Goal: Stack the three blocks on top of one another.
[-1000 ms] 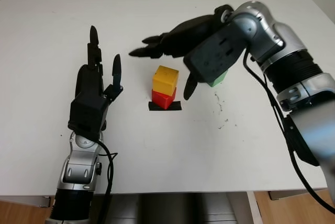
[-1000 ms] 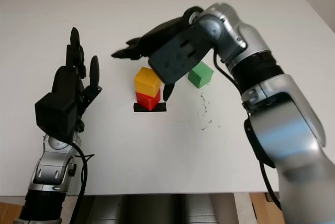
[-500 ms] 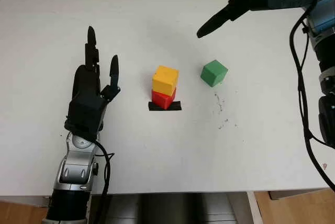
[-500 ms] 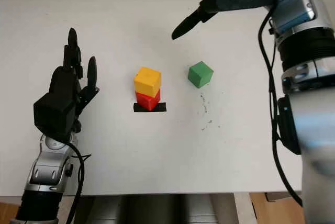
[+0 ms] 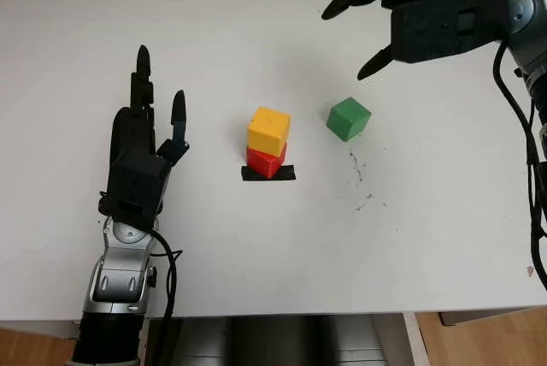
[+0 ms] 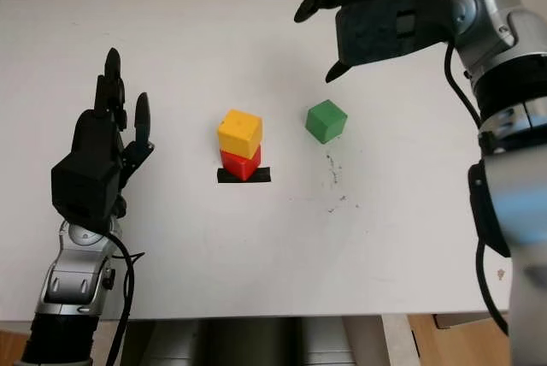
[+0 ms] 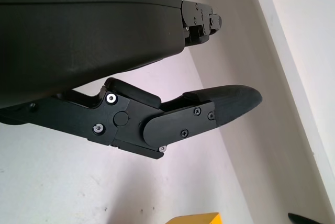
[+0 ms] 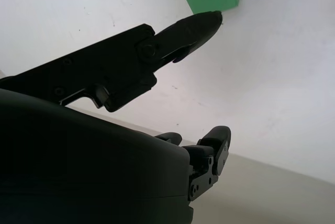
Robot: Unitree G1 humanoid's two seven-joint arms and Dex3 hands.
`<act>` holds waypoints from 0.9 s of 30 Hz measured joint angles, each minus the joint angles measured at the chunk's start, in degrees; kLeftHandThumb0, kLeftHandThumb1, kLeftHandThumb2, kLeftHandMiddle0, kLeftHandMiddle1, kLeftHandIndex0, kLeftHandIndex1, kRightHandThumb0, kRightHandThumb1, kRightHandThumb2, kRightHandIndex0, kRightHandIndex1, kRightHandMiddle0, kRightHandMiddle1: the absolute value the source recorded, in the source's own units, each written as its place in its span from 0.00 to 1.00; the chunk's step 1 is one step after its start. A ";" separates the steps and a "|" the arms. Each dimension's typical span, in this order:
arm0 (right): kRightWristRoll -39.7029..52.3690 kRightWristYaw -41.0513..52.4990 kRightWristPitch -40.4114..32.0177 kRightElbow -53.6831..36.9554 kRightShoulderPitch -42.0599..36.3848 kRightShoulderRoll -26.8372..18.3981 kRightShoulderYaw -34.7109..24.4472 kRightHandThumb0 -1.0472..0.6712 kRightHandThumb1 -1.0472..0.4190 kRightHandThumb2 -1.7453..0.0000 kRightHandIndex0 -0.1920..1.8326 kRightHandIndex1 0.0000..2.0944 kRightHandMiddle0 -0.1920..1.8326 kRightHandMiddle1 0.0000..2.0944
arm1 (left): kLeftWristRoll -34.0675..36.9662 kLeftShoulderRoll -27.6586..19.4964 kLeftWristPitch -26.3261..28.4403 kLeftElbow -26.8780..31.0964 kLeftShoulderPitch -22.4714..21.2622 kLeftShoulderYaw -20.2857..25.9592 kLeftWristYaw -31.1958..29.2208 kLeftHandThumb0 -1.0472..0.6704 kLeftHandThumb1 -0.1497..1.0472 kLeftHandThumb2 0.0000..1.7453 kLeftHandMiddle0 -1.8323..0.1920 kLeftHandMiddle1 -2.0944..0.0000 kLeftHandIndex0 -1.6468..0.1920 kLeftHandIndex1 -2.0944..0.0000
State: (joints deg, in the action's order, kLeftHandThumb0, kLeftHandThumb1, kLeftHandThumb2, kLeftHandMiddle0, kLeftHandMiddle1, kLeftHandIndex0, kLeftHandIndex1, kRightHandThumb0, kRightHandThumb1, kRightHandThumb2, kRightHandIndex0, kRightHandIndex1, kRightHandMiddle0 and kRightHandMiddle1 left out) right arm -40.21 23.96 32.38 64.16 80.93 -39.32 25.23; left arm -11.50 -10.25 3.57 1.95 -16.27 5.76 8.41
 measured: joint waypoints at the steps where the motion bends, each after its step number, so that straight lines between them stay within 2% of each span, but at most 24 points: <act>1: -1.07 -0.70 0.51 -0.03 -0.11 0.00 1.01 0.27 0.12 0.97 0.20 0.09 0.17 0.23 | -0.01 0.00 0.21 0.08 0.07 0.00 0.00 0.15 1.00 0.39 0.92 0.97 0.92 0.96; 3: -2.47 -1.73 0.99 -0.03 -0.57 0.00 2.36 0.26 0.14 0.97 0.20 0.08 0.19 0.21 | 0.02 0.00 0.46 0.32 0.12 0.03 -0.09 0.15 1.00 0.39 0.92 0.97 0.93 0.97; 5: -3.31 -1.91 1.04 0.01 -1.12 0.01 3.26 0.27 0.16 0.97 0.21 0.05 0.22 0.13 | 0.18 -0.11 0.43 0.70 0.13 0.11 -0.33 0.15 1.00 0.38 0.92 0.97 0.93 0.97; 8: -3.92 -1.89 1.06 0.34 -1.81 0.01 3.82 0.27 0.17 0.97 0.21 0.04 0.25 0.09 | 0.53 -0.35 0.44 0.72 0.15 0.46 -0.71 0.14 1.00 0.38 0.93 0.98 0.93 0.97; 21: -7.26 -2.15 2.26 1.95 -2.67 -0.05 8.47 0.25 0.16 0.97 0.20 0.03 0.26 0.05 | 0.57 -1.44 1.03 1.16 0.53 0.56 -1.97 0.14 1.00 0.38 0.94 0.98 0.93 0.97; 27: -7.58 -6.18 2.62 1.97 -5.75 -0.49 8.82 0.28 0.16 0.97 0.23 0.04 0.29 0.04 | 0.72 -1.45 0.91 1.16 0.53 0.55 -2.04 0.14 1.00 0.39 0.93 0.97 0.92 0.97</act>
State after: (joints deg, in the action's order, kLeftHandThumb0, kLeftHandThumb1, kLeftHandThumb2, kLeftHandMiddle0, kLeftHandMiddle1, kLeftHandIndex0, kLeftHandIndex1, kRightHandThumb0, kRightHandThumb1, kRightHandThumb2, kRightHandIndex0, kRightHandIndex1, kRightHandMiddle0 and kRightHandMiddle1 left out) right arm -47.79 17.78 35.00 66.13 75.17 -39.82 34.05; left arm -10.78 -11.70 4.48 3.11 -15.74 6.31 6.37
